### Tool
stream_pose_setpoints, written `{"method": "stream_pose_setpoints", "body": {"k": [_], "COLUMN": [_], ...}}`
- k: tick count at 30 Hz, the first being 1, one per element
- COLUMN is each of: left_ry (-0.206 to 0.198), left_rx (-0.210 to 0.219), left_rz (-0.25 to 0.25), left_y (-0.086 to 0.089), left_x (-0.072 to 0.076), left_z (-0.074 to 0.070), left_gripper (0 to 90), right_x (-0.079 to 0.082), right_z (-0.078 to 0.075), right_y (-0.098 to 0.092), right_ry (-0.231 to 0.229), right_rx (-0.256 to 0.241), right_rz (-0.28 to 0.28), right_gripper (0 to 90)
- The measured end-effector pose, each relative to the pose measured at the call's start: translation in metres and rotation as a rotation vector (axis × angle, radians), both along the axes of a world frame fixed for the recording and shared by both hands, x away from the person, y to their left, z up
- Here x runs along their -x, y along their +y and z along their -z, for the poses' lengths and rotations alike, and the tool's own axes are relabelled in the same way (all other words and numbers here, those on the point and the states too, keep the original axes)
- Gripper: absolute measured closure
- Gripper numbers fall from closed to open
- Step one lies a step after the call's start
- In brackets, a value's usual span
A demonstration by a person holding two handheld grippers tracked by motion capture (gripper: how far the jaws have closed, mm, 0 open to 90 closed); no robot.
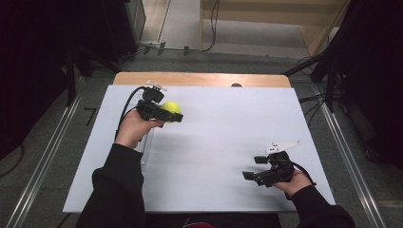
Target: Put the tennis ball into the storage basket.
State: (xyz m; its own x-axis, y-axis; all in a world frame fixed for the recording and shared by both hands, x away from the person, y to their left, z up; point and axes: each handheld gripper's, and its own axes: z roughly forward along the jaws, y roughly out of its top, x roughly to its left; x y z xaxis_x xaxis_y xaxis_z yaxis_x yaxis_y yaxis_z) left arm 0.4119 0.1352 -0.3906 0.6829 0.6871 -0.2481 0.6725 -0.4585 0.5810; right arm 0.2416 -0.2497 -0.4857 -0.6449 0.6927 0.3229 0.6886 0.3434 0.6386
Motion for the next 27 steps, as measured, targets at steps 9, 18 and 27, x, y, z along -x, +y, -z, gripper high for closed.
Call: {"method": "stream_pose_setpoints", "body": {"k": [9, 18, 27], "left_ry": [-0.004, -0.006, -0.007], "left_rx": [-0.010, 0.000, 0.002], "left_rz": [-0.018, -0.041, -0.072], "left_y": [0.006, 0.017, 0.029], "left_x": [-0.001, -0.002, -0.003], "left_z": [-0.001, -0.004, -0.005], "left_gripper": [26.2, 26.2, 26.2], "right_x": [0.000, 0.000, 0.000], "right_z": [0.000, 0.000, 0.000], "right_y": [0.000, 0.000, 0.000], "right_ry": [-0.001, -0.003, -0.004], "right_rx": [0.002, 0.002, 0.005], "right_rz": [0.001, 0.001, 0.009], "right_gripper": [12.8, 12.8, 12.8]}}
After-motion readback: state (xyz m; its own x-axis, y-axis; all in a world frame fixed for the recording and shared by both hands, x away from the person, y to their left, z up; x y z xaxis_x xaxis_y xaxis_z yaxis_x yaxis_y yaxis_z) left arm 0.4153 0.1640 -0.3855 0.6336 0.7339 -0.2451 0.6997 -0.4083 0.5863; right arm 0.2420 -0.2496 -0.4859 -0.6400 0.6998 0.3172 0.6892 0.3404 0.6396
